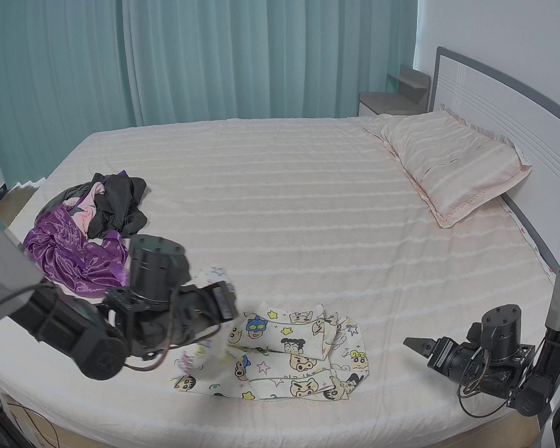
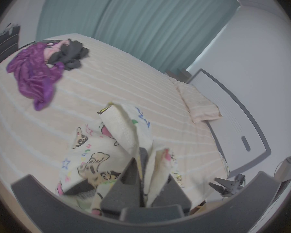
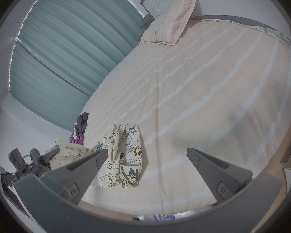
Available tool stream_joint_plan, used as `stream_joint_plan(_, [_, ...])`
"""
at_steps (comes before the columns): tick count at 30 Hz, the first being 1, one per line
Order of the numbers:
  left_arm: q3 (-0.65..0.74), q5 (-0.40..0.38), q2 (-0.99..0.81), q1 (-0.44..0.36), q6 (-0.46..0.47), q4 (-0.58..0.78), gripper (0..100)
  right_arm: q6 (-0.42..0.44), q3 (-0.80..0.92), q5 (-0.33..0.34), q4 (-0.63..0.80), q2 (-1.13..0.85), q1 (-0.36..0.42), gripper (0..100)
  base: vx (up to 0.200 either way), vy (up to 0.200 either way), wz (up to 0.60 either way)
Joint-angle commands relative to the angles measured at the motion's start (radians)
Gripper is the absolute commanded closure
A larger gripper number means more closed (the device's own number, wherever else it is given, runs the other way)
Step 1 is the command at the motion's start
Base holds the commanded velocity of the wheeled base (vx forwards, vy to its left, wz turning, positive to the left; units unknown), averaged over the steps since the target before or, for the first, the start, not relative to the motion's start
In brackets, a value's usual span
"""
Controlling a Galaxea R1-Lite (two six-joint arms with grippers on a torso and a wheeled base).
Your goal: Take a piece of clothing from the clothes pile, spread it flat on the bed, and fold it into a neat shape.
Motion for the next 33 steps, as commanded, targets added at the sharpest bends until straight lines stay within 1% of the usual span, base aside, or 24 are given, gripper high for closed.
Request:
stream_joint_plan(1, [-0.163, 0.064, 0.173, -0.181, -0.058, 0.001, 100, -0.001, 0.016, -0.002, -0.001, -0.001, 0.000, 0, 0.000, 0.000, 0.00])
stream_joint_plan(6, [-0.186, 0.018, 0.178, -0.210, -0.060, -0.006, 100, -0.001, 0.016, -0.001, -0.001, 0.001, 0.000, 0, 0.000, 0.000, 0.00])
stream_joint_plan(12, [-0.226, 0.007, 0.199, -0.223, -0.065, -0.009, 100, -0.001, 0.016, -0.001, 0.001, 0.002, 0.002, 0, 0.000, 0.000, 0.00])
stream_joint_plan(17, [-0.292, -0.021, 0.222, -0.230, -0.111, -0.009, 100, -0.001, 0.016, -0.001, 0.001, 0.002, 0.002, 0, 0.000, 0.000, 0.00])
stream_joint_plan(21, [-0.311, -0.045, 0.230, -0.232, -0.135, -0.009, 100, -0.001, 0.016, -0.001, 0.001, 0.002, 0.003, 0, 0.000, 0.000, 0.00])
stream_joint_plan(22, [-0.315, -0.065, 0.232, -0.235, -0.150, -0.009, 100, -0.001, 0.016, -0.002, 0.001, 0.002, 0.003, 0, 0.000, 0.000, 0.00])
stream_joint_plan(29, [-0.323, -0.082, 0.245, -0.244, -0.152, -0.012, 100, -0.002, 0.016, -0.001, 0.001, 0.004, 0.005, 0, 0.000, 0.000, 0.00])
stream_joint_plan(30, [-0.324, -0.084, 0.245, -0.244, -0.152, -0.016, 0, -0.002, 0.016, -0.001, 0.001, 0.005, 0.005, 0, 0.000, 0.000, 0.00])
stream_joint_plan(33, [-0.323, -0.082, 0.245, -0.244, -0.150, -0.017, 0, -0.002, 0.016, -0.001, 0.001, 0.005, 0.005, 0, 0.000, 0.000, 0.00])
